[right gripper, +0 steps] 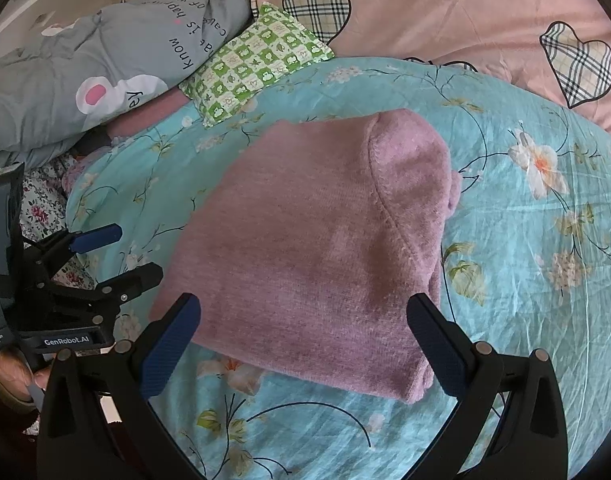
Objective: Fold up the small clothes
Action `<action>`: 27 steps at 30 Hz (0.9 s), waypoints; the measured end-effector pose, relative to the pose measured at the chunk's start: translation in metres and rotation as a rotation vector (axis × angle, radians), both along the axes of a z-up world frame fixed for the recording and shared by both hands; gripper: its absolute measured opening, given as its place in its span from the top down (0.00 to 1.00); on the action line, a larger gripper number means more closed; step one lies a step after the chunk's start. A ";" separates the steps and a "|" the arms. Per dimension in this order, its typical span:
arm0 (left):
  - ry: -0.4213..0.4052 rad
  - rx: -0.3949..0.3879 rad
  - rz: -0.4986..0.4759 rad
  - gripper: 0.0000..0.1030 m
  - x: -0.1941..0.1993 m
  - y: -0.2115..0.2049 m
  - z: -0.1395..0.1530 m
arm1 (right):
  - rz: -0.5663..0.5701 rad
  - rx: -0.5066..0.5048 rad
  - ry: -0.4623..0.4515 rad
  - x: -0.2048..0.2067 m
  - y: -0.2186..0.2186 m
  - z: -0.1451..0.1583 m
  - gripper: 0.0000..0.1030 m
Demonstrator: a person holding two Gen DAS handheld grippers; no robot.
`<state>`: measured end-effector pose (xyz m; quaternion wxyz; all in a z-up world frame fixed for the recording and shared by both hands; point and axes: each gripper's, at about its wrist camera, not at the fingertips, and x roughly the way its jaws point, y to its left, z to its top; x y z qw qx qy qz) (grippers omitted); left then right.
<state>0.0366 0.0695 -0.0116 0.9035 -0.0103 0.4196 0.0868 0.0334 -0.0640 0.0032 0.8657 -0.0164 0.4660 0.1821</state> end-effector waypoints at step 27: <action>0.013 -0.013 -0.019 0.12 0.003 0.001 -0.005 | -0.004 0.005 0.004 -0.001 0.000 -0.005 0.00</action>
